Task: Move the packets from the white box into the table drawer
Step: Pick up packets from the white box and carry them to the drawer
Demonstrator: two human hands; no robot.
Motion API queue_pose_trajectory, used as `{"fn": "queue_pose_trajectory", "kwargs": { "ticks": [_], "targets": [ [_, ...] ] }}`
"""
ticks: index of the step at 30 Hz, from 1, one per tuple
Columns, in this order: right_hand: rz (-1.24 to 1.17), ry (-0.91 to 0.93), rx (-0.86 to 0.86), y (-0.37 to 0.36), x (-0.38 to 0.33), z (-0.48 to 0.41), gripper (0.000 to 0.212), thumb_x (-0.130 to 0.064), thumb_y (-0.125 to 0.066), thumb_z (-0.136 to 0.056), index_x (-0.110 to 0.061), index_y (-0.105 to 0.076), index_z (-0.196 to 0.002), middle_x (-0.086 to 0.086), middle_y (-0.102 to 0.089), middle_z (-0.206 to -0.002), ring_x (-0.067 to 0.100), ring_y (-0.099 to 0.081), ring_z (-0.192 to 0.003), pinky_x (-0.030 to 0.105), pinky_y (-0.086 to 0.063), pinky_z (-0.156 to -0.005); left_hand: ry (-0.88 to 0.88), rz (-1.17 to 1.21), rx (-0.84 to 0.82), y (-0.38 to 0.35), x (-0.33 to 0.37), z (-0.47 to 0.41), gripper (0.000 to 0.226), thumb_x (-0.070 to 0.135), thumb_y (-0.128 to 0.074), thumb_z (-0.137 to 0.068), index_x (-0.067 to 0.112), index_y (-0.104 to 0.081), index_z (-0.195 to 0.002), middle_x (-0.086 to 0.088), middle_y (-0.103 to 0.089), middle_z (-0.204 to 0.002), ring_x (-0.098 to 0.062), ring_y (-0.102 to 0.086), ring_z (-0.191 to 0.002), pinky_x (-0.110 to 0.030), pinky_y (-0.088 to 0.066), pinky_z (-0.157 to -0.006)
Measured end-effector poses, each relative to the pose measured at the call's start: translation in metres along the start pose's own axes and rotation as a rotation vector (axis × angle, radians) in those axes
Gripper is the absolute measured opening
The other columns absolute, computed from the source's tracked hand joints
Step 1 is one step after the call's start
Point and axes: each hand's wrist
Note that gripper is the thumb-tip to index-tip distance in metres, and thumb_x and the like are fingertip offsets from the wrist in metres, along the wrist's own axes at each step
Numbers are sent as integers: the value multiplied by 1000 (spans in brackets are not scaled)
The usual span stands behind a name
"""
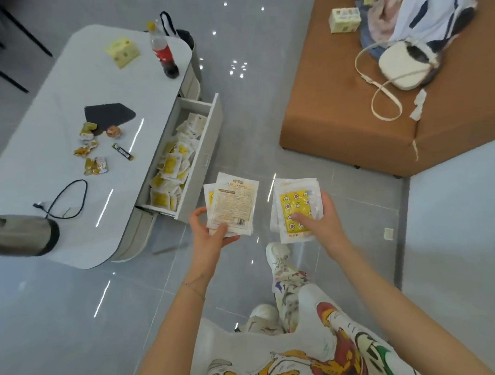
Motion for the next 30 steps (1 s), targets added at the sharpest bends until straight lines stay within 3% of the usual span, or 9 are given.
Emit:
{"fn": "queue_pose_trajectory", "kwargs": {
  "ticks": [3, 12, 16, 23, 27, 30],
  "targets": [
    [43, -8, -90, -10, -24, -44, 59, -8, -78, -77, -28, -44, -121, -12, -61, -106, 5, -62, -95, 24, -54, -74, 12, 73, 114, -5, 15, -25, 45, -7, -49, -94, 18, -29, -125, 3, -58, -116, -22, -64, -106, -32, -60, -72],
    [141, -7, -323, -47, -88, -153, 61, -10, -78, -77, -31, -45, -123, -5, -62, -117, 10, -64, -103, 31, -56, -81, 67, 262, 359, -5, 33, -81, 38, -4, -47, -96, 18, -29, -121, -11, -60, -123, -26, -67, -104, -32, -60, -71],
    [224, 27, -390, -77, -113, -194, 61, -10, -78, -77, -28, -44, -125, -12, -60, -112, 0, -62, -98, 21, -54, -76, 72, 295, 418, 3, 40, -109, 40, -3, -48, -95, 17, -30, -125, -11, -59, -124, -27, -66, -105, -32, -60, -72],
    [311, 23, -471, -153, -146, -281, 60, -7, -77, -77, -22, -45, -126, -10, -61, -111, 4, -62, -99, 20, -54, -75, 86, 337, 523, 36, 53, -188, 32, 0, -49, -96, 7, -40, -126, -11, -57, -126, -21, -66, -104, -25, -58, -70],
    [368, -2, -493, -200, -165, -332, 54, -8, -75, -80, -26, -44, -120, -12, -60, -105, 2, -61, -93, 13, -51, -65, 123, 390, 595, 60, 66, -238, 30, -2, -48, -96, 6, -39, -124, -11, -57, -125, -22, -65, -105, -24, -58, -68],
    [401, -37, -506, -230, -175, -371, 53, -10, -75, -80, -25, -45, -122, -5, -63, -110, 9, -63, -98, 20, -53, -75, 142, 410, 641, 75, 76, -275, 30, -1, -49, -96, 10, -38, -122, -6, -57, -121, -19, -65, -103, -25, -59, -70]
  ]
}}
Point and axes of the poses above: each hand's wrist, its own z-axis away from the middle knuckle, its own y-axis out of the back of the hand, x = y × z
